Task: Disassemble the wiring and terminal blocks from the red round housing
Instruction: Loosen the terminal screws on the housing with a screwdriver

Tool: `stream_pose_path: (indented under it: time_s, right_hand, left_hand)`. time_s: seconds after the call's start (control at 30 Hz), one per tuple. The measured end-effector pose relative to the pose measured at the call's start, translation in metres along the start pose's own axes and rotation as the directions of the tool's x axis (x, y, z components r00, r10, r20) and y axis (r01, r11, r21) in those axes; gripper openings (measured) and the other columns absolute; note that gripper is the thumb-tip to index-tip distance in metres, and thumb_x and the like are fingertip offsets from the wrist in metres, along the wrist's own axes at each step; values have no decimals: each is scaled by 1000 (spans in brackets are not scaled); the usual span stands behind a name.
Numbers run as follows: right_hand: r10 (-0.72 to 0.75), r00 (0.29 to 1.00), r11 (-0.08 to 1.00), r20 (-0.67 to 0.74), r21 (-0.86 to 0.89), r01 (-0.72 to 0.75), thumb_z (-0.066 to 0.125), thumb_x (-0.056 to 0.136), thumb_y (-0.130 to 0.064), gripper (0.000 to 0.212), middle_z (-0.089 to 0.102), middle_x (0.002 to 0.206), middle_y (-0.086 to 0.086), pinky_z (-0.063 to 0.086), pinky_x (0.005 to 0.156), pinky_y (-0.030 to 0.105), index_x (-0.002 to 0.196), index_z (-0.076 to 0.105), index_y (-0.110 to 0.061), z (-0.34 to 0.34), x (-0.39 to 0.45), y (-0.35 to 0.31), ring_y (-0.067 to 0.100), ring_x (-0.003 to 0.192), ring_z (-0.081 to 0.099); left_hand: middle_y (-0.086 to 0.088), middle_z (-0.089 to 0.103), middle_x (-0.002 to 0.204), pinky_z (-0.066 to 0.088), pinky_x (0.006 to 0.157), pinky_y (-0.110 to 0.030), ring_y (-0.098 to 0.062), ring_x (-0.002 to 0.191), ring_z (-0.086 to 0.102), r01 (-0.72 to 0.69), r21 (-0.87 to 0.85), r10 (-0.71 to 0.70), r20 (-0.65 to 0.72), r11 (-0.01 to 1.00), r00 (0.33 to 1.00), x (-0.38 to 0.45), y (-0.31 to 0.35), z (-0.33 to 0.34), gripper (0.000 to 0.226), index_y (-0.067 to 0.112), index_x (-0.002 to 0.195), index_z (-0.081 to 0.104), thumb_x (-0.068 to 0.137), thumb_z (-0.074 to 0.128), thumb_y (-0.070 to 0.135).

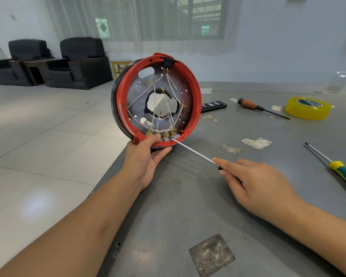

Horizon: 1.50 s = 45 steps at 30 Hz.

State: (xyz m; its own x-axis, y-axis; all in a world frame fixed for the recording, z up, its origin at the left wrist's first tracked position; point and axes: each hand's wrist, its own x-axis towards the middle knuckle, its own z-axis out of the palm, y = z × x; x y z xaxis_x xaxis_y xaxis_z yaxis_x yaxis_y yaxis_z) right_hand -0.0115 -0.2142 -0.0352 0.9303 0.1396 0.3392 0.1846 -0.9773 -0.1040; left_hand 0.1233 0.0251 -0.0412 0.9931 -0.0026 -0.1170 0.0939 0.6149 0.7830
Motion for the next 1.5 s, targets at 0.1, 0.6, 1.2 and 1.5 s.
stream_pose_path:
  time_s: [0.1,0.6,1.2,1.5]
  right_hand:
    - [-9,1000,999,7,-42,9,10,96,-57,61,62,97,-13,50,59,34,148,42,-48,1,1,0,23,80,65]
    - [-4,998,983,-62,180,15,25,99,-53,56,60,84,-6,53,65,39,144,54,-37,6,4,-5,20,74,60]
    - [-59,989,981,-134,177,82,38,104,-44,42,59,86,-13,53,58,37,140,58,-38,8,0,4,13,72,59]
    - [-78,986,981,-147,165,103,42,104,-42,39,62,85,-13,52,55,36,139,60,-39,7,-1,6,13,68,59]
  left_hand:
    - [-18,77,93,66,75,-42,-35,95,79,10,-20,-10,8,1000,1000,0,1,-1,36,1,129,58,95,68,-2]
    - [-29,70,114,65,74,-37,-40,119,70,83,-88,-83,4,993,997,-7,-3,7,24,-2,118,66,95,70,2]
    - [-27,67,112,66,80,-41,-40,117,71,116,-117,-107,85,986,991,-14,1,6,8,1,105,65,98,67,5]
    - [-30,66,133,55,105,-52,-41,121,69,148,-136,-132,119,980,984,-13,4,6,41,-2,126,64,93,77,20]
